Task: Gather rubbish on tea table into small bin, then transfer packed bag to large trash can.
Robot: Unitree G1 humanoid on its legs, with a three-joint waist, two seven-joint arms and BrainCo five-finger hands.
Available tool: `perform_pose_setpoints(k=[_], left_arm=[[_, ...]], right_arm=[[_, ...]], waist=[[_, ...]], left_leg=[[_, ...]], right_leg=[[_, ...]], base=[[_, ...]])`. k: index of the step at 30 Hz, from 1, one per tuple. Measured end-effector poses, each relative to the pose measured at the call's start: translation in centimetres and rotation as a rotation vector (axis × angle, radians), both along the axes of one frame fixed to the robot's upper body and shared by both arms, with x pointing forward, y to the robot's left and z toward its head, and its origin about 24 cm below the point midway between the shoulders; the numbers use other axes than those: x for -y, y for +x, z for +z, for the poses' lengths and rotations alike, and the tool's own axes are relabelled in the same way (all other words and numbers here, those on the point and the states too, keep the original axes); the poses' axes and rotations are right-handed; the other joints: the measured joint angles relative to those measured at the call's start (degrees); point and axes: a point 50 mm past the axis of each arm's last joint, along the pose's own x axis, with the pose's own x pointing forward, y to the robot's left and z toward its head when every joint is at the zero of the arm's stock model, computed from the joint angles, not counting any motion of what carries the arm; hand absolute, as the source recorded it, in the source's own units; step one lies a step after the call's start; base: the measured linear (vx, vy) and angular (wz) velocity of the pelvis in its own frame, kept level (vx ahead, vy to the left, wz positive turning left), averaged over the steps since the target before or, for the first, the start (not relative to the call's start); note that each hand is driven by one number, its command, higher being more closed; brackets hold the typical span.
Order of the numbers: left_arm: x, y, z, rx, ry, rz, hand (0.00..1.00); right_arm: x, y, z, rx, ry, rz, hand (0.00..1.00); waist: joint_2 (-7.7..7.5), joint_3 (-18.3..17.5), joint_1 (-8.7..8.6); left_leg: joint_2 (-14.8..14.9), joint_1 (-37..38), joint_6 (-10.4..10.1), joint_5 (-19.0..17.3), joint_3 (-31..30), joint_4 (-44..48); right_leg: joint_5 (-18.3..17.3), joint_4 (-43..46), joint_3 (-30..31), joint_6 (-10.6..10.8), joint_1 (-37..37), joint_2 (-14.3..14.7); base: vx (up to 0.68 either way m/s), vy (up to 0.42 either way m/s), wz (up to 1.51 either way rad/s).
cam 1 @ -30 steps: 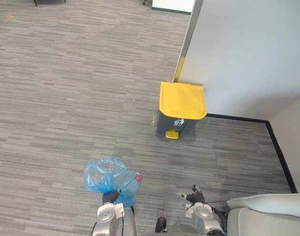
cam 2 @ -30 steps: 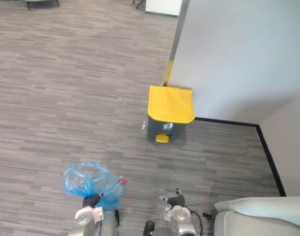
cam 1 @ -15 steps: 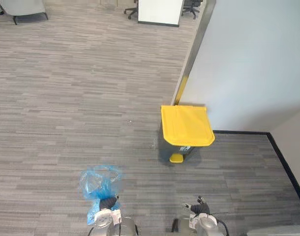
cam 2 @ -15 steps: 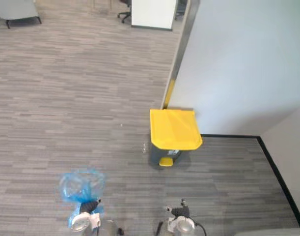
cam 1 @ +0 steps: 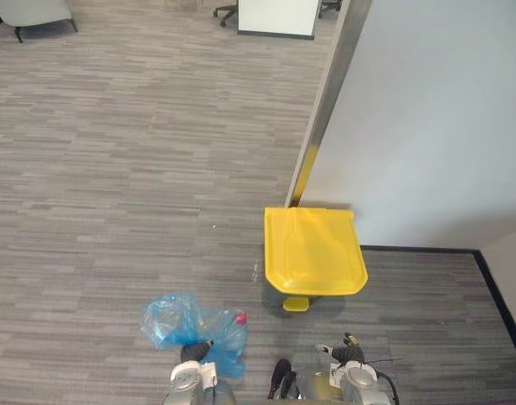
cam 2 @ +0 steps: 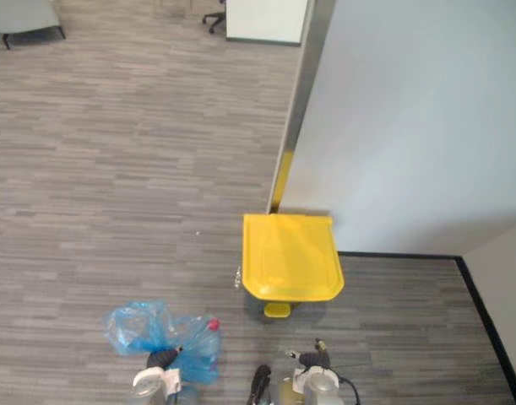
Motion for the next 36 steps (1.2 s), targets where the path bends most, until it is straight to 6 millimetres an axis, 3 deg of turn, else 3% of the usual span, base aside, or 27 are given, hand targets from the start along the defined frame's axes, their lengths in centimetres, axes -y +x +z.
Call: perform_pose_setpoints(k=[1,3,4,6,10,20,22,25,28,30,32,34,35,36], left_arm=[[0.0,0.0,0.0,-0.001,0.001,0.001,1.0],[0.1,0.0,0.0,-0.001,0.0,-0.001,1.0],[-0.3,-0.1,0.0,-0.006,0.011,0.0,1.0],[-0.6,0.1,0.0,-0.006,0.021,-0.002,1.0],[-0.5,-0.4,-0.4,-0.031,0.017,-0.006,1.0],[-1.0,-1.8,-0.9,-0.07,0.021,0.022,1.0],[-1.2,-2.0,-0.9,-0.072,0.02,0.044,1.0],[-1.8,-1.9,-0.8,-0.065,0.029,0.06,1.0],[-2.5,-1.7,-0.8,-0.07,0.045,0.061,1.0],[-3.1,-2.4,-1.1,-0.105,0.061,0.058,1.0],[-3.6,-2.3,-1.1,-0.107,0.07,0.06,1.0],[-3.8,-1.9,-0.9,-0.092,0.076,0.058,1.0],[-3.5,-1.6,-0.9,-0.094,0.071,0.052,1.0],[-3.1,-1.3,-0.9,-0.09,0.062,0.047,1.0]], right_arm=[[0.1,0.1,0.0,0.003,0.0,-0.005,0.0],[0.4,0.1,0.0,0.001,-0.007,-0.019,0.0],[0.3,-0.4,-0.3,-0.029,0.0,-0.015,0.0],[0.5,-1.2,-0.6,-0.048,0.002,-0.028,0.0],[0.7,-2.0,-0.8,-0.065,0.002,-0.048,0.0],[0.6,-2.0,-0.9,-0.069,0.002,-0.042,0.0],[0.3,-1.8,-0.8,-0.066,0.0,-0.019,0.0],[0.2,-1.6,-0.7,-0.059,-0.001,-0.009,0.0],[0.5,-1.5,-0.6,-0.051,-0.006,-0.007,0.0],[0.5,-1.4,-0.6,-0.047,-0.007,-0.009,0.0],[0.6,-0.4,-0.2,-0.021,-0.008,-0.017,0.0],[0.6,-0.1,-0.3,-0.028,-0.004,-0.025,0.0],[1.0,0.1,-0.2,-0.025,-0.013,-0.027,0.0],[1.5,0.7,0.0,-0.017,-0.026,-0.028,0.0]], waist=[[-0.01,-0.1,0.1],[0.9,-0.5,-0.05],[0.02,-0.9,0.39],[-0.76,-1.3,-0.03],[-0.91,-1.6,-0.4],[0.35,-2.3,0.06],[0.22,-2.3,0.24],[-0.63,-1.4,0.17],[-1.1,-0.3,0.45],[-1.55,0.0,0.98],[-2.23,1.3,0.99],[-3.2,2.5,1.08],[-2.23,3.8,0.97],[-1.65,4.5,0.98]], left_leg=[[-0.9,-0.8,-0.1,-1.0,-0.5,-6.0],[-2.3,-1.0,0.3,4.0,-3.1,-20.4],[-3.8,0.2,-0.5,4.9,-1.9,-22.6],[-5.1,1.7,0.1,5.3,0.1,-24.2],[-7.1,3.5,1.3,6.0,3.6,-26.4],[-6.6,4.5,1.8,6.3,7.1,-27.8],[-6.6,4.2,2.4,5.4,7.7,-26.7],[-7.1,3.5,3.6,1.4,7.1,-21.7],[-6.9,6.3,4.9,-0.8,5.7,-19.2],[-6.4,7.7,4.9,-1.7,5.5,-18.9],[-6.2,8.4,4.5,-2.9,5.2,-17.9],[-6.8,9.6,3.0,-5.8,4.8,-15.3],[-6.8,10.6,2.0,-7.6,3.7,-13.6],[-6.2,11.0,1.6,-8.5,2.0,-13.4]], right_leg=[[0.2,-0.5,1.2,0.3,0.7,-0.2],[0.6,-0.3,3.6,1.8,0.6,0.0],[0.9,-0.6,6.8,4.0,0.1,-0.7],[1.1,-1.0,8.2,4.9,0.2,-2.1],[2.1,-2.5,11.7,7.4,0.1,-3.9],[5.7,-6.1,15.1,7.7,-0.1,-3.2],[5.0,-4.6,15.7,8.0,-1.3,-3.3],[0.7,4.4,15.7,8.8,-4.0,-4.6],[-1.7,18.1,9.2,7.5,-8.4,-7.0],[-1.5,16.8,6.9,7.5,-11.8,-7.8],[1.9,7.4,4.7,8.4,-14.5,-8.5],[2.1,-0.4,3.3,9.2,-13.5,-8.8],[5.4,0.4,4.0,10.0,-12.9,-8.5],[4.7,2.0,3.2,11.0,-13.0,-7.9]], base=[[0.18,0.14,-0.63],[0.17,0.183,-0.76],[0.16,0.188,-0.64],[0.11,0.196,-0.49],[0.02,0.144,-0.34],[-0.04,0.025,-0.21],[-0.08,0.018,-0.2],[-0.08,0.057,-0.01],[-0.02,-0.012,0.13],[0.06,-0.055,0.07],[0.11,-0.104,0.15],[0.21,-0.15,0.09],[0.3,-0.161,0.01],[0.24,-0.125,0.07]])
